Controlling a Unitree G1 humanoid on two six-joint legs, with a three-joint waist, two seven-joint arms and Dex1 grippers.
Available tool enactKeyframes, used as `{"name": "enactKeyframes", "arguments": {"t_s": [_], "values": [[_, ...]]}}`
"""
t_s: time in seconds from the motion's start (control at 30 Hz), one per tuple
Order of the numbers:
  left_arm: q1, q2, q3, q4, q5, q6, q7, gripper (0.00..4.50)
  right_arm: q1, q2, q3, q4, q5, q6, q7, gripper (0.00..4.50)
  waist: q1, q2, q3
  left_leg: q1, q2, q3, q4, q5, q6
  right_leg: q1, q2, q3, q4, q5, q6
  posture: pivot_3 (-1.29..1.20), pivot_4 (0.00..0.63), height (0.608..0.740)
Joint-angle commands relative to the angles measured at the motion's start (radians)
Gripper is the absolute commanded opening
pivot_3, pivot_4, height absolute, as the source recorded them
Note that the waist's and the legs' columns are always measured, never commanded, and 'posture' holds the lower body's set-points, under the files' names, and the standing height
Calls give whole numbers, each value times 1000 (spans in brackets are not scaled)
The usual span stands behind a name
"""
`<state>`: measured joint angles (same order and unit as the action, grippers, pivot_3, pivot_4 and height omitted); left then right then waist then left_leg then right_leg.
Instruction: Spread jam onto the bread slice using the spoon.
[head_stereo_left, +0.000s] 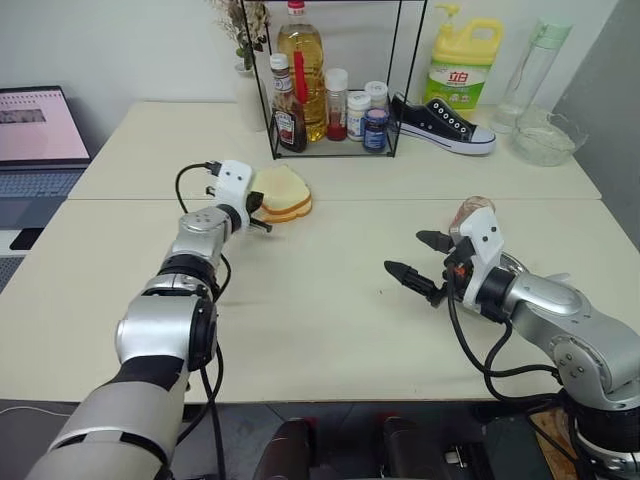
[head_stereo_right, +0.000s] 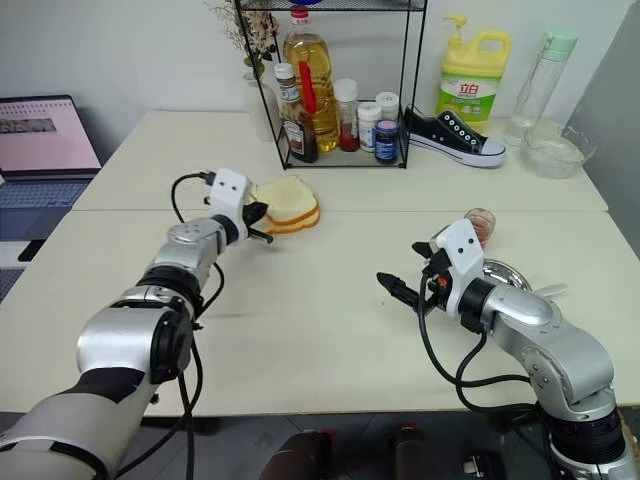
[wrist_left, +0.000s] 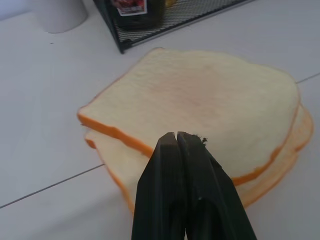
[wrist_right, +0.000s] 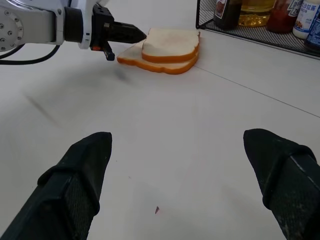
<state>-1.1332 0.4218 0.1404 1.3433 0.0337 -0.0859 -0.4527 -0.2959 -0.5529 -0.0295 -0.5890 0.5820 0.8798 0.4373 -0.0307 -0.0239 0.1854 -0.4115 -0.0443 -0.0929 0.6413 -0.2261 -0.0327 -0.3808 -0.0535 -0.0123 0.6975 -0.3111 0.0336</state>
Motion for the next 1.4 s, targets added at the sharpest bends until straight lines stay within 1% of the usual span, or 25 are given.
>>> {"name": "enactKeyframes", "arguments": {"t_s": [0.03, 0.13, 0.17, 0.27, 0.3, 0.4, 0.5, 0.83, 0.93, 1.23, 1.27, 1.3, 1.33, 1.4], "values": [[-32, 10, 87, -14, -83, 42, -2, 937, -13, 5, -27, -46, 14, -14, -5, 4500, 0, 0, 0, 0, 0, 0, 1, 0, 0, 0, 0, 0, 0, 0, 0, 0, 150, 740], [-27, 3, 147, -14, -136, 87, -1, 1856, -15, 9, -28, -46, 13, -15, -10, 4500, -1, 0, 0, -2, 0, -1, 2, 0, 0, 0, 0, -1, 0, 0, 0, 0, 150, 740], [-25, 2, 153, -15, -140, 93, -2, 2248, -14, 9, -29, -46, 13, -15, -10, 4500, -1, 0, 0, -2, 0, -1, 2, 0, 0, -1, 0, -1, 0, 0, 0, 0, 150, 740], [-20, -13, 193, -15, -176, 135, -17, 3158, -8, 9, -30, -52, 13, -12, -14, 4500, 0, 0, 0, -4, 0, -2, 3, 0, 0, -2, 0, -2, 1, 0, 0, 0, 150, 740], [-23, -22, 209, -15, -194, 154, -23, 3534, -7, 9, -32, -53, 13, -11, -15, 4500, 0, 0, 0, -4, -1, -2, 3, 0, 0, -2, 0, -2, 1, 0, 0, 0, 150, 740], [-30, -40, 227, -15, -209, 186, -20, 4466, -9, 8, -34, -51, 13, -10, -18, 4500, 0, 0, 0, -4, -1, -2, 3, 0, 0, -2, 0, -2, 1, 0, 0, 0, 150, 740], [-37, -54, 239, -16, -217, 209, -9, 4466, -11, 7, -34, -50, 13, -10, -21, 4500, -1, 0, 0, -5, -1, -2, 3, 0, 0, -3, 0, -1, 1, 0, 0, 0, 150, 740], [-43, -93, 200, -6, -161, 222, 72, 4466, -5, 5, -40, -58, 15, -7, -27, 4500, 0, 0, 0, -5, -1, -1, 3, 0, 0, -4, 0, -1, 2, 0, 0, 0, 150, 740], [-49, -97, 207, -4, -163, 221, 93, 3858, -5, 5, -41, -60, 15, -6, -28, 4500, 0, 0, 0, -5, -1, -1, 3, 0, 0, -4, 0, -1, 2, 0, 0, 0, 150, 740], [-59, -96, 204, -4, -159, 209, 103, 907, -5, 6, -40, -61, 13, -6, -29, 4500, 0, 0, 0, -5, -1, -1, 3, 0, 0, -4, 0, -1, 2, 0, 0, 0, 150, 740], [-59, -95, 204, -4, -160, 208, 102, 505, -5, 7, -40, -61, 13, -7, -29, 4500, 0, 0, 0, -5, -1, -1, 3, 0, 0, -4, 0, -1, 2, 0, 0, 0, 150, 740], [-60, -93, 204, -5, -160, 206, 101, 227, -5, 7, -40, -61, 13, -7, -28, 4500, 0, 0, 0, -5, -1, -1, 3, 0, 0, -4, 0, -1, 2, 0, 0, 0, 150, 740], [-60, -91, 204, -5, -160, 204, 100, 16, -5, 7, -39, -62, 13, -7, -28, 4500, 1, 0, 0, -5, -1, -1, 3, 0, 0, -4, 0, -1, 2, 0, 0, 0, 150, 740], [-60, -88, 205, -6, -161, 201, 97, 16, -5, 7, -38, -63, 13, -7, -27, 4500, 1, 0, 0, -5, -1, -1, 4, 0, 0, -4, 0, -1, 2, 0, 0, 0, 150, 740]]}}
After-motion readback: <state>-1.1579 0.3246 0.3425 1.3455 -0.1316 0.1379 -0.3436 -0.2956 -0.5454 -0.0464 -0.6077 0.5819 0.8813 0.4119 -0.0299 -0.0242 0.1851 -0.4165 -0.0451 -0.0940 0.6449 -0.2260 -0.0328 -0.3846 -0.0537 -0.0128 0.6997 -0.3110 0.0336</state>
